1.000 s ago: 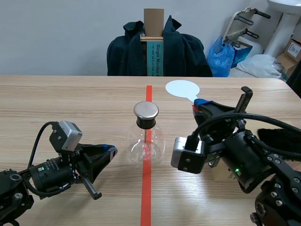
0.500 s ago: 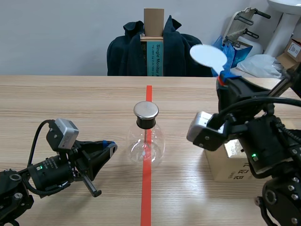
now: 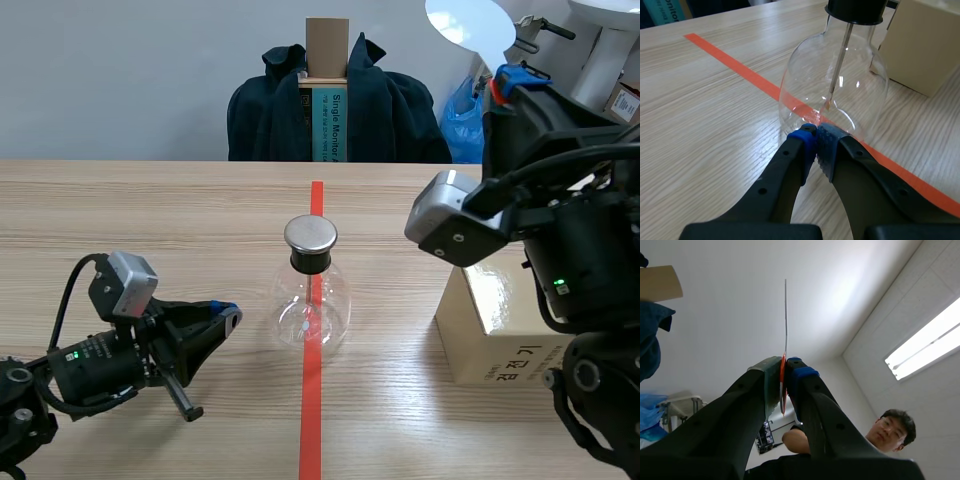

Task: Do the electroscope experiment.
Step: 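Put the plate down on the right, then return to the home posture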

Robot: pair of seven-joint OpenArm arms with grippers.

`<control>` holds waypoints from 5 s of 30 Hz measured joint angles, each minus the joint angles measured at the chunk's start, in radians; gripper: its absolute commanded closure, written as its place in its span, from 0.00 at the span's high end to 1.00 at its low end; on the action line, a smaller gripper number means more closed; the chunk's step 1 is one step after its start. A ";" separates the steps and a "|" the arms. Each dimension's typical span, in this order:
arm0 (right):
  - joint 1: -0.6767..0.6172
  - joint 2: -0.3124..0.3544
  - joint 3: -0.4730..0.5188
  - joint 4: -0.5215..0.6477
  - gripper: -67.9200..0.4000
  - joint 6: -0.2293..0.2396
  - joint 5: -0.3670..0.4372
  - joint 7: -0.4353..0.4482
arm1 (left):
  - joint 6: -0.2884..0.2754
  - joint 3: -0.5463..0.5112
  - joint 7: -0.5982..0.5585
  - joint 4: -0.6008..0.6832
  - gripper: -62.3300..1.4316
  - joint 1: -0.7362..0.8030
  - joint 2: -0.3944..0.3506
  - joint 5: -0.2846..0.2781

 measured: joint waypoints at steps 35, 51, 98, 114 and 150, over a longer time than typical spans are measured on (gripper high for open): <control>-0.462 0.108 0.373 0.306 0.02 0.279 0.233 -0.108 | 0.163 -0.359 0.329 1.043 0.49 0.631 -0.236 -0.142; -0.380 0.085 0.209 0.085 0.02 0.292 0.143 -0.127 | 0.232 -0.457 0.427 1.244 1.00 0.936 -0.236 -0.064; -0.369 0.038 0.101 -0.108 0.87 0.207 -0.035 -0.142 | 0.258 -0.506 0.583 1.347 1.00 0.881 -0.303 -0.188; -0.479 0.057 0.191 -0.108 0.95 0.134 -0.038 -0.204 | 0.258 -0.506 0.576 1.347 1.00 0.881 -0.303 -0.188; -0.268 0.224 0.346 0.441 0.95 1.171 0.787 -0.360 | 0.259 -0.506 0.560 1.347 1.00 0.881 -0.300 -0.188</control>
